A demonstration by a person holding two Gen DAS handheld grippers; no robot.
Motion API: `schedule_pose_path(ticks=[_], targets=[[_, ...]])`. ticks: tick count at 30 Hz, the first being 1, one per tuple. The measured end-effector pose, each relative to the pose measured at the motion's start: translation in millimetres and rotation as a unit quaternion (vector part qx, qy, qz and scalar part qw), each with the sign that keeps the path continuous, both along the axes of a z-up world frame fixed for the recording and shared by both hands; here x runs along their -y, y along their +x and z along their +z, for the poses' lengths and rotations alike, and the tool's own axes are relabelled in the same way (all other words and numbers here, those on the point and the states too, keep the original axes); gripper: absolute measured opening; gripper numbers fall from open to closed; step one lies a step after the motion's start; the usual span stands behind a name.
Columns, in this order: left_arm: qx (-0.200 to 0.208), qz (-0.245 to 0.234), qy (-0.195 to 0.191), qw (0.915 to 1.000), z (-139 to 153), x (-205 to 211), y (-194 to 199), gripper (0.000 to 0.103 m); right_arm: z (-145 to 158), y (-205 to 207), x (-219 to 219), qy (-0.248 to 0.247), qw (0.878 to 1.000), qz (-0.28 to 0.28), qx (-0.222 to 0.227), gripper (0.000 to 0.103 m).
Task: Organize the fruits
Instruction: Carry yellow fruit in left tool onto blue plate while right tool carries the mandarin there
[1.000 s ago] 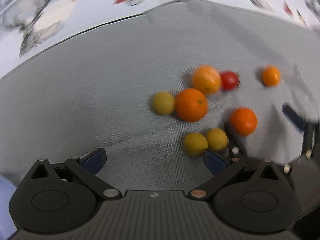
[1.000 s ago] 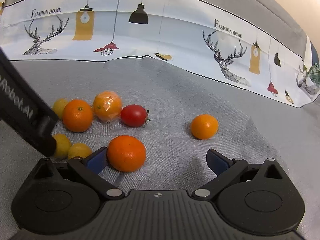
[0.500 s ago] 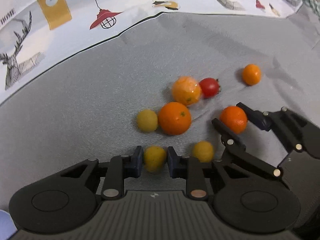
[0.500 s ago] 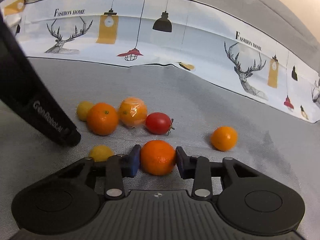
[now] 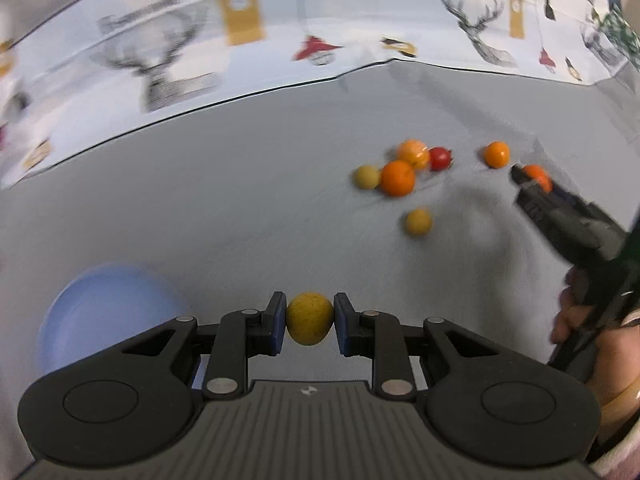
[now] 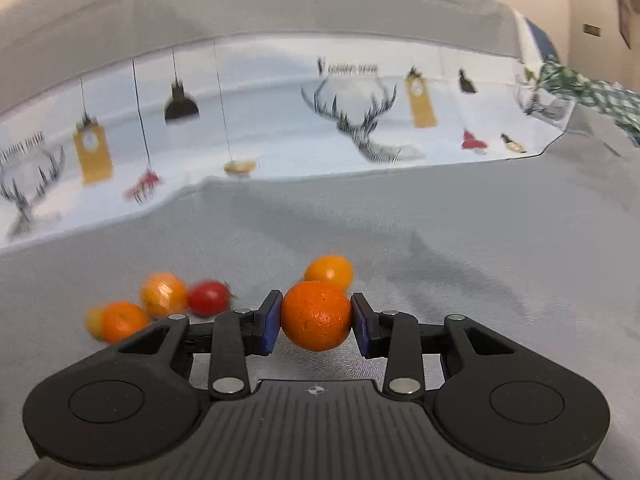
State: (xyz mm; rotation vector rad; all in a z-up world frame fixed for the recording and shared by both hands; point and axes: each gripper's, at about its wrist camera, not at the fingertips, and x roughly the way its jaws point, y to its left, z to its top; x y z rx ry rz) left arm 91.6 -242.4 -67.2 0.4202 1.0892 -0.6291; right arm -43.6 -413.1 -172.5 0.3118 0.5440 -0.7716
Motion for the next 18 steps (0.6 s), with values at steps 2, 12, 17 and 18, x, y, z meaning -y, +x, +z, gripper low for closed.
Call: schedule_pose_path(ticks=[2, 12, 17, 18], targets=[[0.004, 0.016, 0.000, 0.9999, 17, -31, -12, 0.028, 26, -16, -18, 0.006, 0.999, 0.014, 0.030, 0.038], [0.009, 0.108, -0.009, 0.9941, 66, -186, -67, 0.028, 124, -87, -156, 0.112, 0.970, 0.197, 0.087, 0.038], [0.027, 0.130, -0.020, 0.9909, 71, -240, -97, 0.028, 145, -93, -226, 0.135, 0.950, 0.275, 0.062, 0.039], [0.032, 0.135, -0.021, 0.9902, 72, -249, -103, 0.028, 147, -94, -238, 0.130, 0.947, 0.288, 0.054, 0.039]])
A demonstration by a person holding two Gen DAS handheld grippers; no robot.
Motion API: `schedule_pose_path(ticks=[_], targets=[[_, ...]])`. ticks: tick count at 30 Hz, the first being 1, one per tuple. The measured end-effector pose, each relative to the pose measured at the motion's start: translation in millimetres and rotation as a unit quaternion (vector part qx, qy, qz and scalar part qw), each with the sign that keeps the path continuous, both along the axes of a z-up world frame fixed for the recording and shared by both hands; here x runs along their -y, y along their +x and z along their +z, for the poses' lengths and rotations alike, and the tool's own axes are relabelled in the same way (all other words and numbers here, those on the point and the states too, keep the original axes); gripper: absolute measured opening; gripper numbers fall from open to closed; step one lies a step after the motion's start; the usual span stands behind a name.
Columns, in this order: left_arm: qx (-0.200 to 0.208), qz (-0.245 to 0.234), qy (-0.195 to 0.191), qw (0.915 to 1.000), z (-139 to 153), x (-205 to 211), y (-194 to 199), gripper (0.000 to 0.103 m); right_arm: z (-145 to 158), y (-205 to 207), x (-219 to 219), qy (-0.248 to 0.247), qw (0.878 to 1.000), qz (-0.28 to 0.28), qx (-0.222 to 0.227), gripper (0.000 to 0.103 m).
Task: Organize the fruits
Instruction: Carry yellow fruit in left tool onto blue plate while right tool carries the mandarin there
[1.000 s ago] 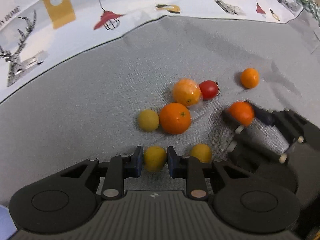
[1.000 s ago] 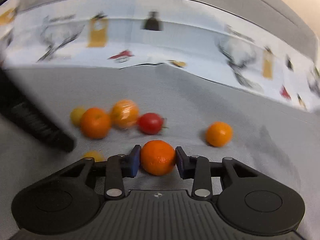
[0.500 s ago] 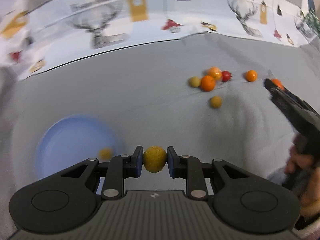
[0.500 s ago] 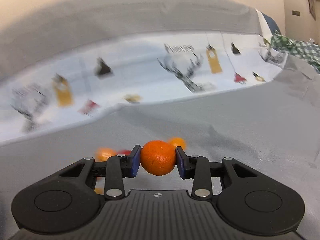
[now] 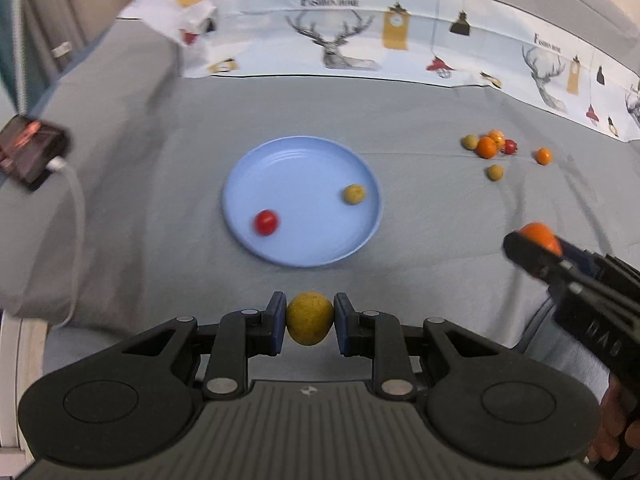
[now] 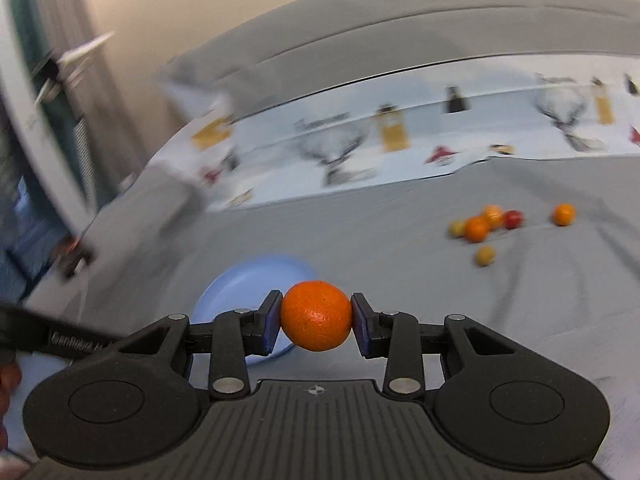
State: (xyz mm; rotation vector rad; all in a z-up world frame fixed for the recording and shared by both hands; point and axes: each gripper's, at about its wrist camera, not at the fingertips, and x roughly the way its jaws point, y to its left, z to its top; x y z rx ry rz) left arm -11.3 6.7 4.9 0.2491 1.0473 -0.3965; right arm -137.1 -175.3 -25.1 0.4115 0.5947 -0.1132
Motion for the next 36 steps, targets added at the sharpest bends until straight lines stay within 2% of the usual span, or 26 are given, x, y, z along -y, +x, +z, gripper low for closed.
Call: schedule_pose_path(ticks=[6, 12, 24, 36], targets=[[0.018, 0.027, -0.022, 0.9992, 2, -41, -21, 0.028, 12, -5, -59, -0.029, 0.997, 0.062, -0.027, 0.039], [0.026, 0.035, -0.052, 0.9977, 8, -60, -25, 0.028, 28, -11, -94, -0.092, 0.992, 0.084, -0.018, 0.039], [0.031, 0.037, -0.072, 0.9962, 10, -71, -27, 0.028, 37, -11, -113, -0.133, 0.986, 0.097, -0.019, 0.038], [0.029, 0.038, -0.071, 0.9963, 9, -70, -24, 0.028, 34, -7, -113, -0.133, 0.986, 0.098, -0.024, 0.039]])
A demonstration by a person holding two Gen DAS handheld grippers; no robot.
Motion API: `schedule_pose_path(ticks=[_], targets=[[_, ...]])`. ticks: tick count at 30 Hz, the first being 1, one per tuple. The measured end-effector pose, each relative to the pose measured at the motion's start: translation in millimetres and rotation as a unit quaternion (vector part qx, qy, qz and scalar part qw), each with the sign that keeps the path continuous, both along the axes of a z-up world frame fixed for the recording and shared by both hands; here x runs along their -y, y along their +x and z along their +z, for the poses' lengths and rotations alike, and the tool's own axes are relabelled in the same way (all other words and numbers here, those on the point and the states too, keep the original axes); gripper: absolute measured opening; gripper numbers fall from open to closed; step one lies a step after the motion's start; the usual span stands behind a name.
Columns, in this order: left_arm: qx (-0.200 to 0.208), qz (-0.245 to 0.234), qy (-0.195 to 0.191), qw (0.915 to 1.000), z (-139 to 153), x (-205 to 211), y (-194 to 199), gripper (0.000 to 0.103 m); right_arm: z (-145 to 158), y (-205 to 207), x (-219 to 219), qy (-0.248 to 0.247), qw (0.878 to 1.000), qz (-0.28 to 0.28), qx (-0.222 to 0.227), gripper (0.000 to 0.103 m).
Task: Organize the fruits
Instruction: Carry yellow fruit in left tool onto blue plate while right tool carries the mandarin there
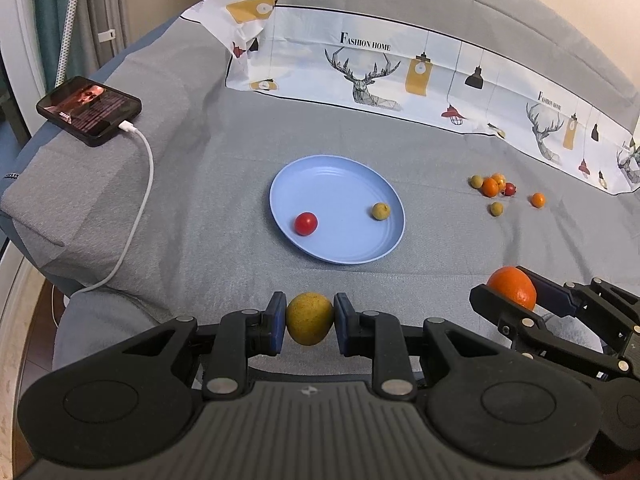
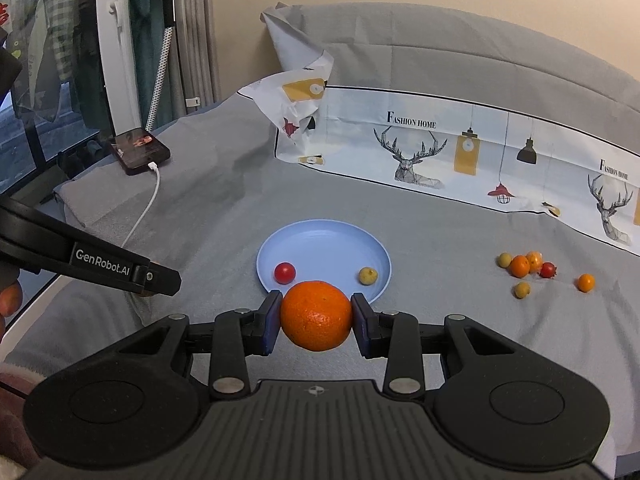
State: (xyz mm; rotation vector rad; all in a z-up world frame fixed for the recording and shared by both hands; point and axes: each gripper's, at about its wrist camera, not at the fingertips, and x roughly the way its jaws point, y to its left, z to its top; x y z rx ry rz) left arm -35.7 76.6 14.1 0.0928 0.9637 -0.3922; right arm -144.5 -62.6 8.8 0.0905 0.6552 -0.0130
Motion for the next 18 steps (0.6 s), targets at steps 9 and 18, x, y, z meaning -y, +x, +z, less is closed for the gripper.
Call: schedule_pose_path(ticks=[9, 18], targets=[[-0.006, 0.001, 0.002, 1.0000, -4, 3, 6, 0.028, -5, 5, 1, 0.005, 1.000, 0.000, -0.008, 0.038], [-0.018, 0.004, 0.003, 0.9998, -10, 6, 17, 0.028, -10, 13, 3, 0.006, 1.000, 0.001, -0.020, 0.038]])
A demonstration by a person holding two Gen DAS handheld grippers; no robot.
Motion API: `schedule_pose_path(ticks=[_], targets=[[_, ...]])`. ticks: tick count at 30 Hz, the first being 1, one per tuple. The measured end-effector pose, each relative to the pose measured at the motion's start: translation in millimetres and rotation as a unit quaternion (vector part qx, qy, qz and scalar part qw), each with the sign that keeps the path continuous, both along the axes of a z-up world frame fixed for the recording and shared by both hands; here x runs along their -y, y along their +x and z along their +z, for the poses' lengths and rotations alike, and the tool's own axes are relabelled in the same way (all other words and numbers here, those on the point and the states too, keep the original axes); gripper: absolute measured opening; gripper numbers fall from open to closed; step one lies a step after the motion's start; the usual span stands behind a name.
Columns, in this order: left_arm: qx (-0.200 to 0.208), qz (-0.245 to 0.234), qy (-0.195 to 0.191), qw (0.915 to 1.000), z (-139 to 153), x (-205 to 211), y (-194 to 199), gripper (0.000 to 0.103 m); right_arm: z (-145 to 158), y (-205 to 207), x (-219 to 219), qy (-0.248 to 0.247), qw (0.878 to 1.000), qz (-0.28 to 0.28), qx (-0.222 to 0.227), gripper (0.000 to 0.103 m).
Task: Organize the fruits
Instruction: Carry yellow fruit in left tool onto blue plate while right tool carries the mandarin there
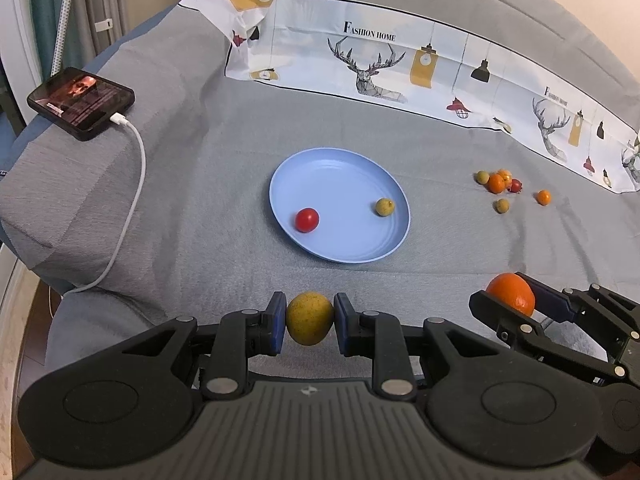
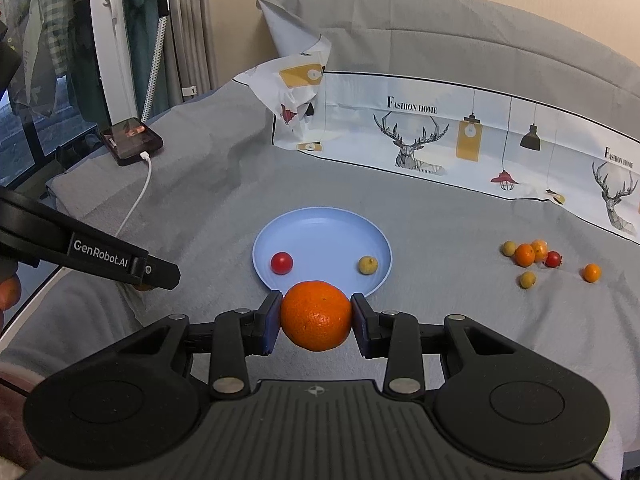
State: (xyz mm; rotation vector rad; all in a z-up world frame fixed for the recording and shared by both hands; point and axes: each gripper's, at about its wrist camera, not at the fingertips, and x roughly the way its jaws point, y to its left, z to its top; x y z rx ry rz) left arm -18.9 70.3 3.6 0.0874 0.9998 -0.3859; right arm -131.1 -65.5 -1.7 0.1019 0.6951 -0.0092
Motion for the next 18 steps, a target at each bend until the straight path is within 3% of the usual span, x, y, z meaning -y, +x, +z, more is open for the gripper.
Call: schedule_pose_path(ticks=[18], targets=[[-0.007, 0.023, 0.009, 0.9997, -11, 23, 74, 0.028, -22, 51, 18, 0.004, 1.000, -0.015, -0.014, 0.038]])
